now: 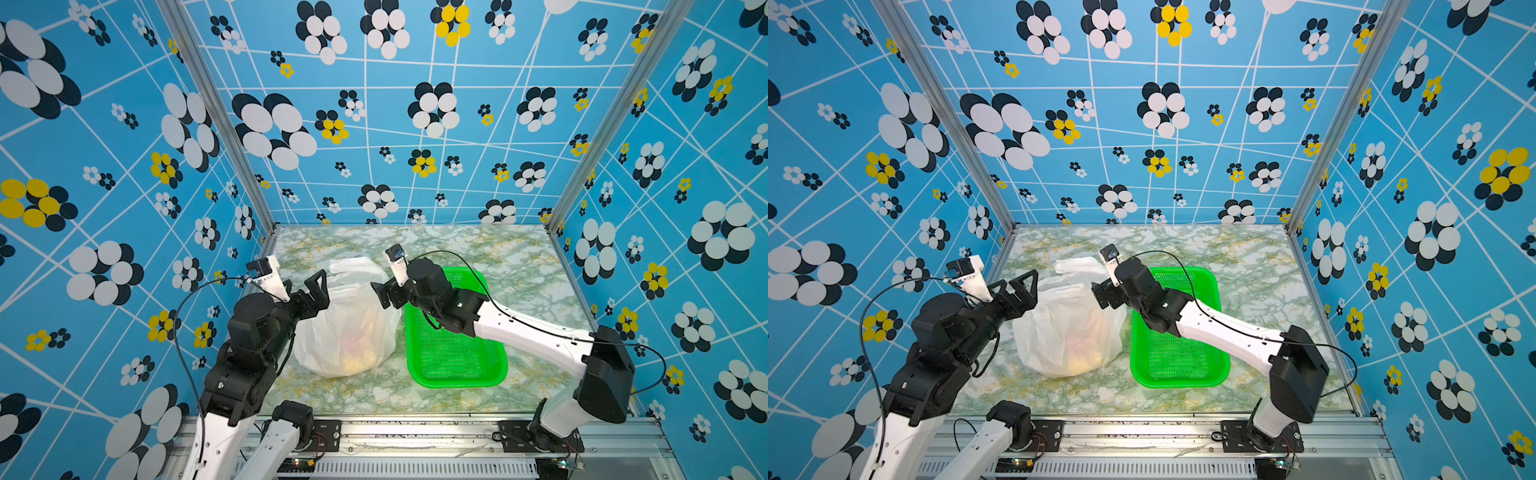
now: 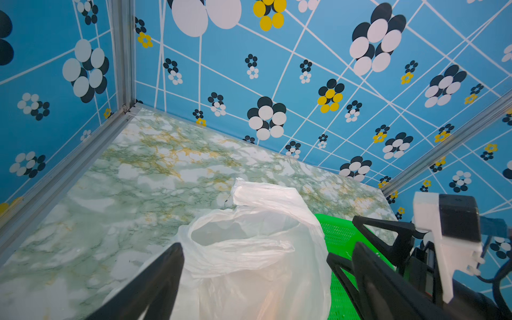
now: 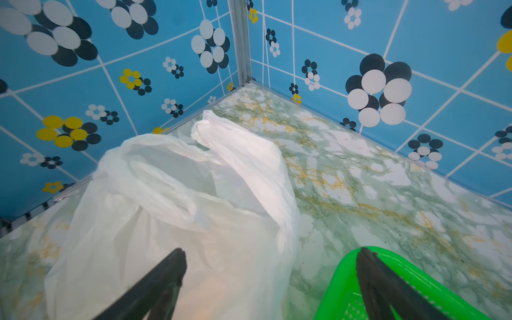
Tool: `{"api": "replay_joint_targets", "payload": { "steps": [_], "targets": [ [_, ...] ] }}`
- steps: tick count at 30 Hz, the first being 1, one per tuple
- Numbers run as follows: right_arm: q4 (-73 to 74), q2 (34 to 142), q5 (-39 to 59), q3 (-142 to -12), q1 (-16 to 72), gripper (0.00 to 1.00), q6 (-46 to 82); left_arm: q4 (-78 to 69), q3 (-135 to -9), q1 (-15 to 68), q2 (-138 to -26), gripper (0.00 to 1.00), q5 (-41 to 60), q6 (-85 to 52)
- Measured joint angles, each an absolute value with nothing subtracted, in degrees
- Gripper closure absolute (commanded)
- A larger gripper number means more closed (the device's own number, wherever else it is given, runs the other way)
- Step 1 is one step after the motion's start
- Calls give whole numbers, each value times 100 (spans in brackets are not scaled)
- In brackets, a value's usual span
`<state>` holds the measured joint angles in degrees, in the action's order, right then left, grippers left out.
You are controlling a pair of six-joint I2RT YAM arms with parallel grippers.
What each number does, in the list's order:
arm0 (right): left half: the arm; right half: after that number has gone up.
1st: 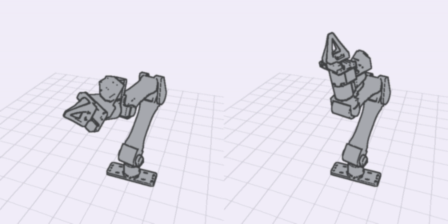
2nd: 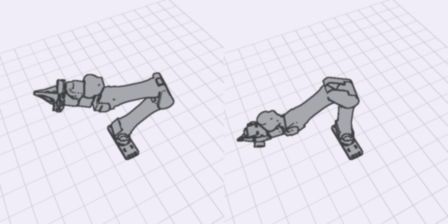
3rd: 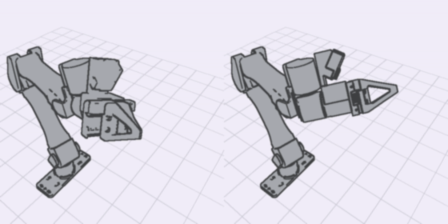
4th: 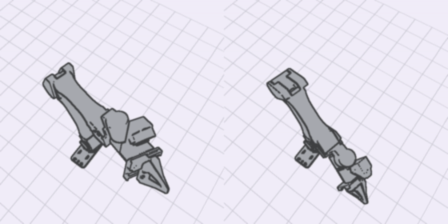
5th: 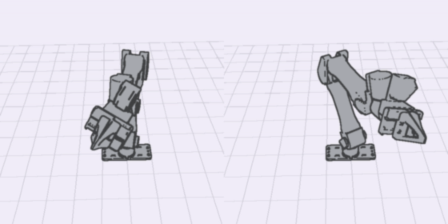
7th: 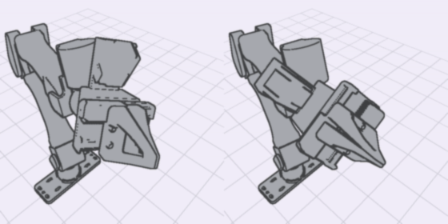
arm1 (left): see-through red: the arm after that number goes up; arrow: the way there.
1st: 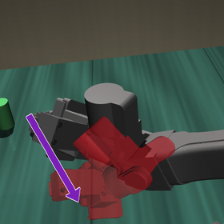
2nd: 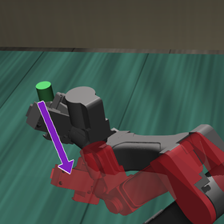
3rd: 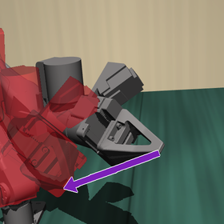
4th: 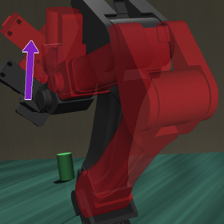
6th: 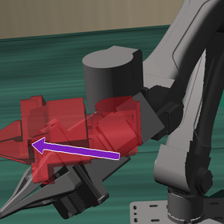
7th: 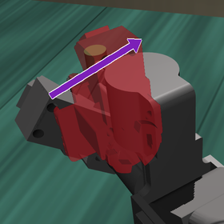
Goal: Untie the knot of the plastic bag and take out the fruit
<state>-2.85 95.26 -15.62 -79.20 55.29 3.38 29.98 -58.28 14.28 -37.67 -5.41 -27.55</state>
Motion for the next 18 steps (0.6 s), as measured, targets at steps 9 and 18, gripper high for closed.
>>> {"api": "replay_joint_targets", "payload": {
  "steps": [9, 18],
  "targets": [
    [-1323, 11284, -1868, -10012, 5529, 3, -390, 2917, -5006, 1476, -4027, 3, -91, -3948],
    [-1789, 12455, -1820, -11533, 5520, 31, -548, 2685, -4379, 1516, -3833, 0, 150, -5743]
  ]
}}
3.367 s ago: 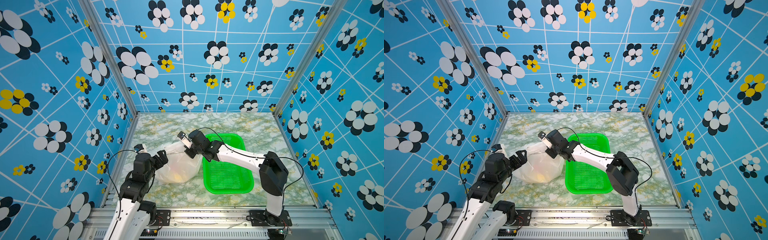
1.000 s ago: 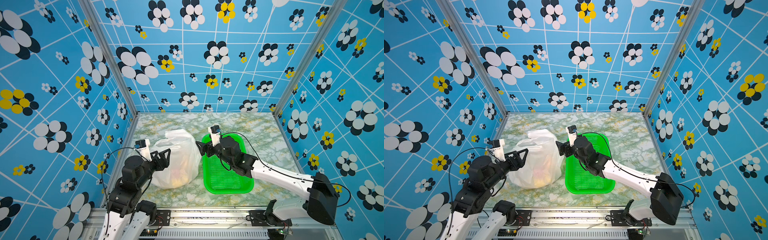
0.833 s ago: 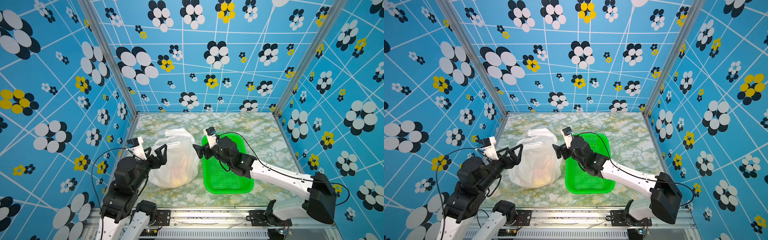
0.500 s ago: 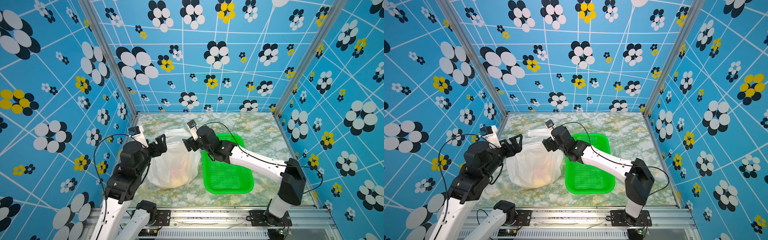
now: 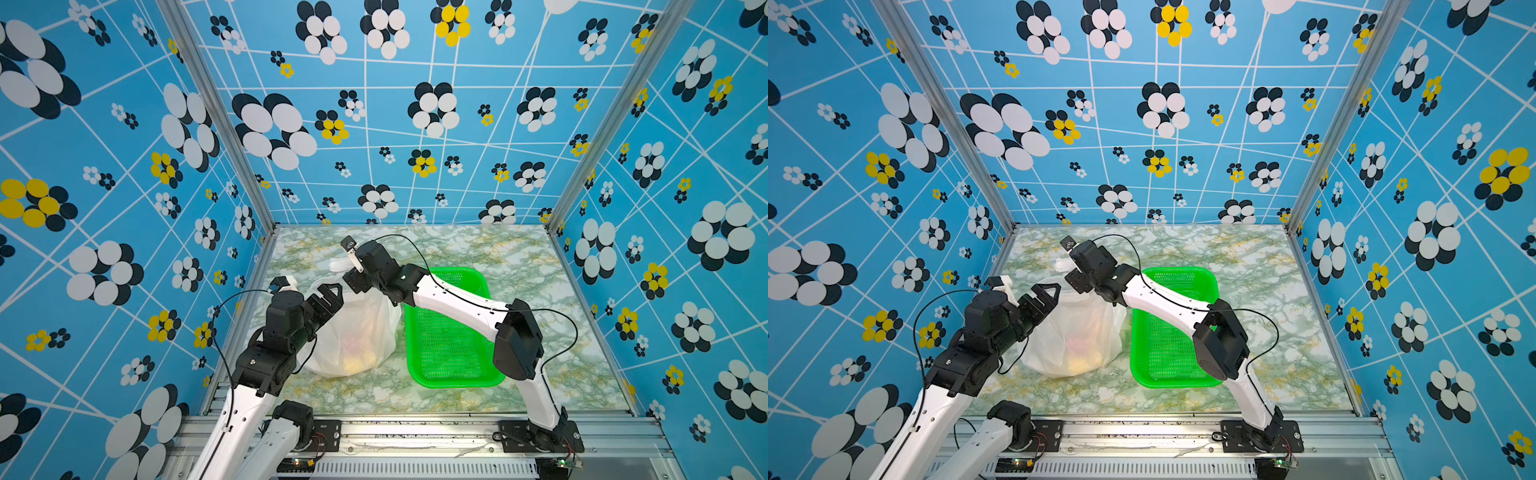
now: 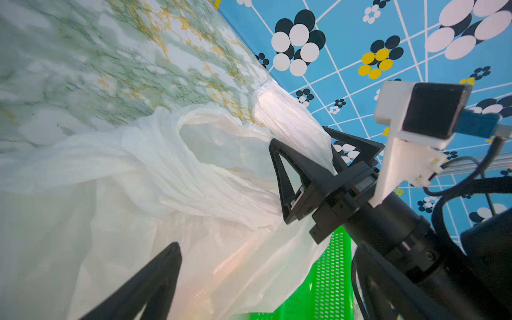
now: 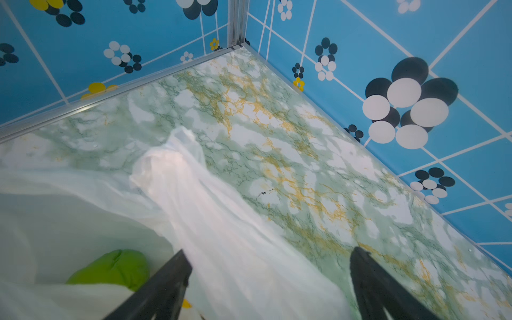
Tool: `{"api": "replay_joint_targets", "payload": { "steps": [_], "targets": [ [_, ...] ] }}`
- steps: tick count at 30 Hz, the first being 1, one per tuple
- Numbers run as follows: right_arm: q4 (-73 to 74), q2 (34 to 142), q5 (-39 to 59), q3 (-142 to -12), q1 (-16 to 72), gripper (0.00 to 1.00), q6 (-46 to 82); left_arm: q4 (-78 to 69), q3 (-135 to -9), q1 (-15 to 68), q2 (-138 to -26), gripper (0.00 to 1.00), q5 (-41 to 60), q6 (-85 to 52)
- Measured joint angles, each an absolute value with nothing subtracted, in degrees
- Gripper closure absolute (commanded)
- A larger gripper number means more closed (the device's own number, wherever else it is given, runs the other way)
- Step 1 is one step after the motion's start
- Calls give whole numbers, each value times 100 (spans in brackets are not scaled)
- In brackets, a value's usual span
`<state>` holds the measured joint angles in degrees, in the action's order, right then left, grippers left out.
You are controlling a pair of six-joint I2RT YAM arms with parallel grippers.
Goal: Untie the knot of the plastic bag and take out the fruit
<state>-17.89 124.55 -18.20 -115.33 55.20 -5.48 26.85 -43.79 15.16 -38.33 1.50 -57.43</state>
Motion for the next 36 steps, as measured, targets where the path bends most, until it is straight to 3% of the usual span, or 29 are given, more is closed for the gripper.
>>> {"api": "replay_joint_targets", "payload": {
  "steps": [2, 4, 5, 7, 16, 24, 25, 27, 30, 32, 36],
  "targets": [
    [-1938, 12728, -1772, -11966, 5511, 60, -558, 2521, -4123, 1516, -3752, 0, 224, -6036],
    [-2075, 12866, -1726, -12202, 5511, 83, -537, 2386, -3922, 1516, -3739, 0, 294, -6257],
    [-2130, 12884, -1706, -12256, 5509, 91, -489, 2309, -3857, 1516, -3767, 0, 327, -6351],
    [-2200, 12875, -1656, -12269, 5507, 97, -362, 2130, -3756, 1516, -3868, 0, 399, -6493],
    [-1990, 11828, -1164, -10995, 5527, 100, 379, 1284, -3603, 1503, -4580, 4, 478, -6810],
    [-996, 10296, -939, -9362, 5577, 100, 1076, 827, -3747, 1437, -5159, 19, 497, -7096],
    [-864, 10180, -886, -9201, 5577, 100, 1153, 801, -3769, 1437, -5177, 27, 495, -7118],
    [-642, 9992, -781, -8886, 5577, 100, 1299, 729, -3854, 1426, -5236, 57, 502, -7177],
    [-392, 9883, -666, -8584, 5577, 100, 1455, 711, -4034, 1404, -5341, 90, 504, -7205],
    [-290, 9861, -670, -8455, 5577, 100, 1527, 718, -4169, 1376, -5415, 99, 569, -7188],
    [-185, 9848, -829, -8326, 5557, 100, 1640, 871, -4611, 1050, -5566, 100, 714, -7107]
  ]
}}
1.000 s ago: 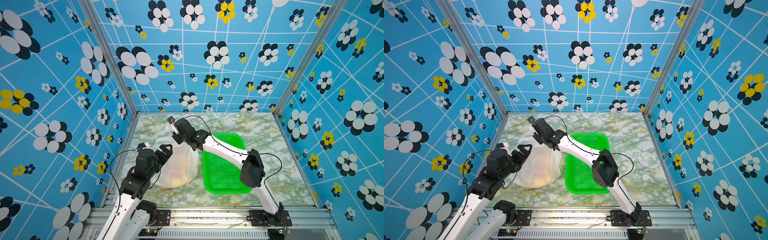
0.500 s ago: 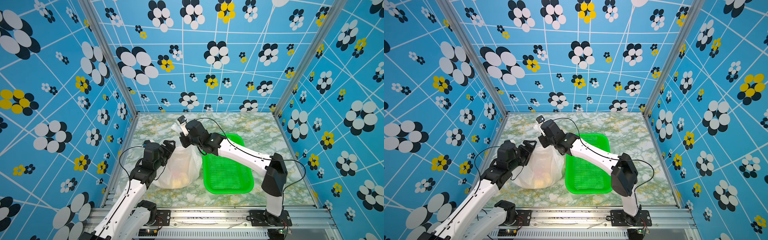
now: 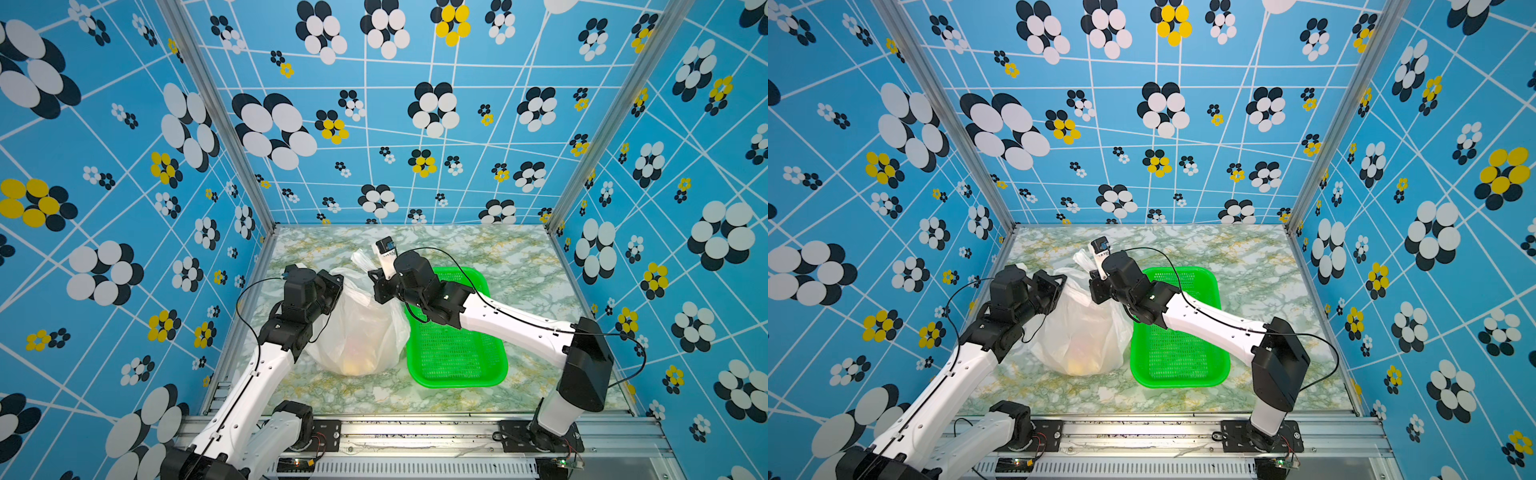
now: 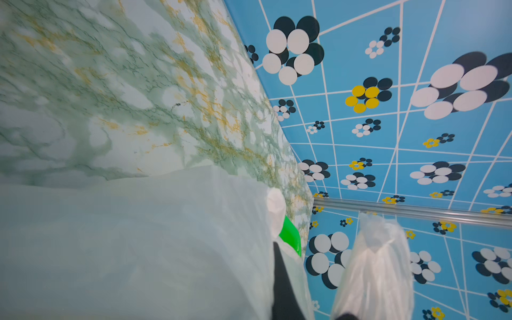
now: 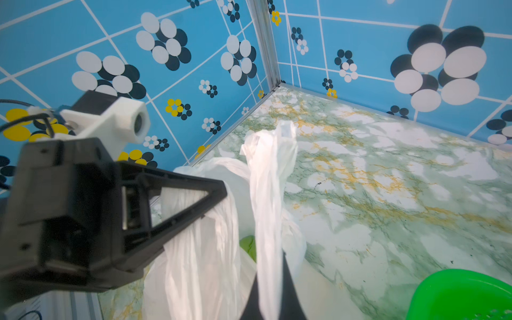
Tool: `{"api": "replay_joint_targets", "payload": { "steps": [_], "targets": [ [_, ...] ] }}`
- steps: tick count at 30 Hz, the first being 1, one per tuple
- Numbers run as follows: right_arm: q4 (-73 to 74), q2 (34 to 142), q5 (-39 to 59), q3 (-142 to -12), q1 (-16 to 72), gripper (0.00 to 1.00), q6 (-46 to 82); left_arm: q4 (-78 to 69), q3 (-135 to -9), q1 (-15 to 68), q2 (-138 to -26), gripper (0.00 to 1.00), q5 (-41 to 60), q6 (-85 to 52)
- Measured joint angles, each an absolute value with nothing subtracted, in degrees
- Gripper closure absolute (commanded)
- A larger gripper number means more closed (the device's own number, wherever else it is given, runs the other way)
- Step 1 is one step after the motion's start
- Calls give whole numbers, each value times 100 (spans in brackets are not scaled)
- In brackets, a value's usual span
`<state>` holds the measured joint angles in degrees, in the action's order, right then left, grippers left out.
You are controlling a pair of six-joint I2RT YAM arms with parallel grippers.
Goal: Untie the knot of the plastic bag and take out the fruit
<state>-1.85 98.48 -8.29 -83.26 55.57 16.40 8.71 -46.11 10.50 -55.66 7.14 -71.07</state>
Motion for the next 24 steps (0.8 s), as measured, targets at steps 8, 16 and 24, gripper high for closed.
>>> {"api": "replay_joint_targets", "payload": {
  "steps": [8, 16, 24],
  "targets": [
    [-12, 10186, -904, -8978, 4873, 100, 2150, 777, -6003, -742, -6635, 100, 2244, -7046],
    [233, 10709, -950, -10003, 4753, 100, 2298, 1094, -6812, -1238, -6781, 100, 3258, -6322],
    [561, 10831, -895, -9682, 4744, 100, 2145, 2276, -4781, -1210, -4082, 94, 3210, -5369]
  ]
}}
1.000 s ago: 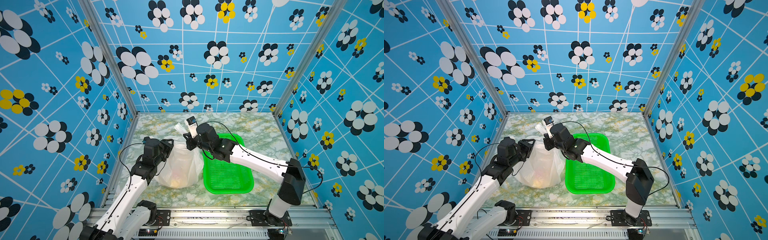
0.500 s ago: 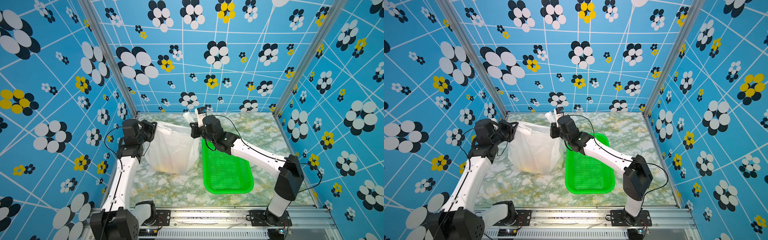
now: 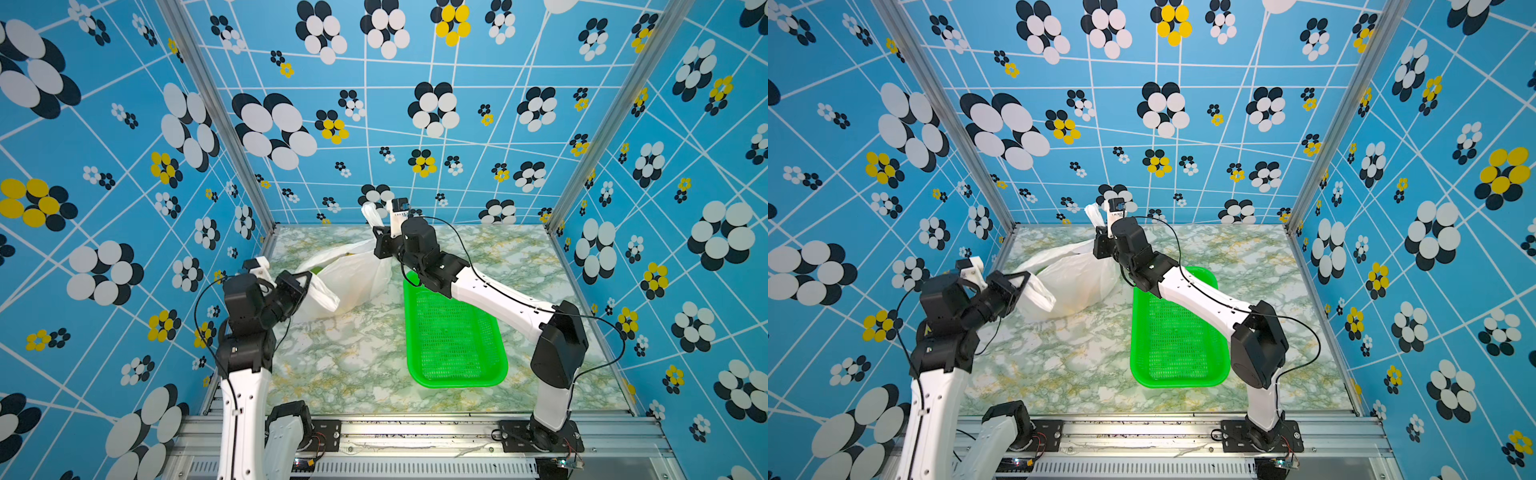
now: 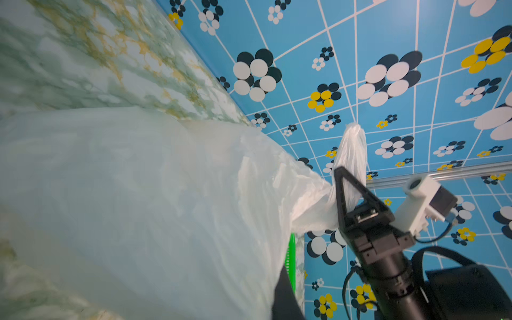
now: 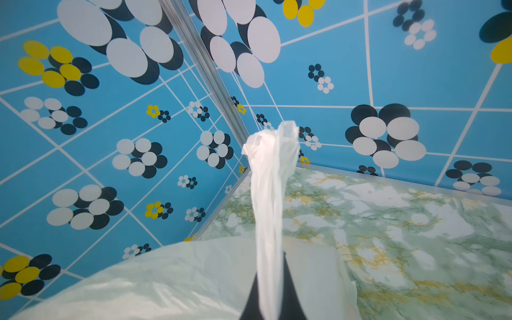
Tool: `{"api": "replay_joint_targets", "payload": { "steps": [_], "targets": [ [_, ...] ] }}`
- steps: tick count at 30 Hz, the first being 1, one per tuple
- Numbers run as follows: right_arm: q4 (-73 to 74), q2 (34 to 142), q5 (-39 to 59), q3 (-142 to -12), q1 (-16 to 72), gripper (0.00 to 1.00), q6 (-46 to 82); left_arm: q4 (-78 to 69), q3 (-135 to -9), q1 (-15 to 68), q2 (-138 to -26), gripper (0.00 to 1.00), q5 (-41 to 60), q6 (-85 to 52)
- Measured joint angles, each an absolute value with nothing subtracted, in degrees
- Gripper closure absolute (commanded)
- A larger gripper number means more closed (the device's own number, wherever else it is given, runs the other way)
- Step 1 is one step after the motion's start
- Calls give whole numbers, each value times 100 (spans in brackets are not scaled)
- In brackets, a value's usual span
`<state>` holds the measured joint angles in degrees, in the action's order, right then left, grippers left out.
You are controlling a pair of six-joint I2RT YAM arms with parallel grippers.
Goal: Untie the knot of the plastic bag and take out the fruit
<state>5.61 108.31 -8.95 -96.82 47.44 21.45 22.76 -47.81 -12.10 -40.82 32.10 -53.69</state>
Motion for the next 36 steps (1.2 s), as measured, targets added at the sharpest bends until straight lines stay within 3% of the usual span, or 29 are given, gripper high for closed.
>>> {"api": "replay_joint_targets", "payload": {
  "steps": [1, 2, 4, 6, 8, 14, 17, 19, 22, 27, 32, 36],
  "targets": [
    [600, 10831, -873, -9572, 4744, 100, 2121, 2386, -4517, -1173, -3806, 92, 3221, -5325],
    [646, 10831, -854, -9456, 4748, 100, 2093, 2508, -4320, -1122, -3607, 83, 3229, -5299],
    [755, 10809, -847, -9133, 4755, 100, 2038, 2751, -4045, -1028, -3317, 55, 3223, -5229],
    [808, 10763, -838, -8746, 4746, 100, 2027, 3100, -3975, -974, -3085, 18, 3192, -5135],
    [805, 10726, -801, -8425, 4731, 96, 2025, 3339, -4060, -972, -2921, 1, 3098, -4976],
    [884, 10392, -642, -7697, 4727, 88, 2108, 3817, -5413, -958, -2926, 1, 2718, -4182],
    [939, 10057, -563, -7439, 4727, 68, 2185, 3837, -6348, -893, -3260, 0, 2648, -3645],
    [943, 9867, -539, -7397, 4729, 53, 2250, 3758, -6882, -869, -3511, 5, 2596, -3280],
    [902, 9601, -593, -7384, 4764, 38, 2373, 3354, -7306, -805, -3817, 10, 2681, -2860],
    [701, 8715, -928, -6849, 5024, 28, 2622, 2923, -7745, -519, -4888, 26, 3306, -2397],
    [642, 7679, -1306, -6029, 5411, 28, 2851, 3081, -7789, -381, -5677, 27, 3131, -2012],
    [639, 7572, -1398, -5951, 5651, 28, 2965, 3312, -7839, 443, -5789, 22, 2261, -1474]
  ]
}}
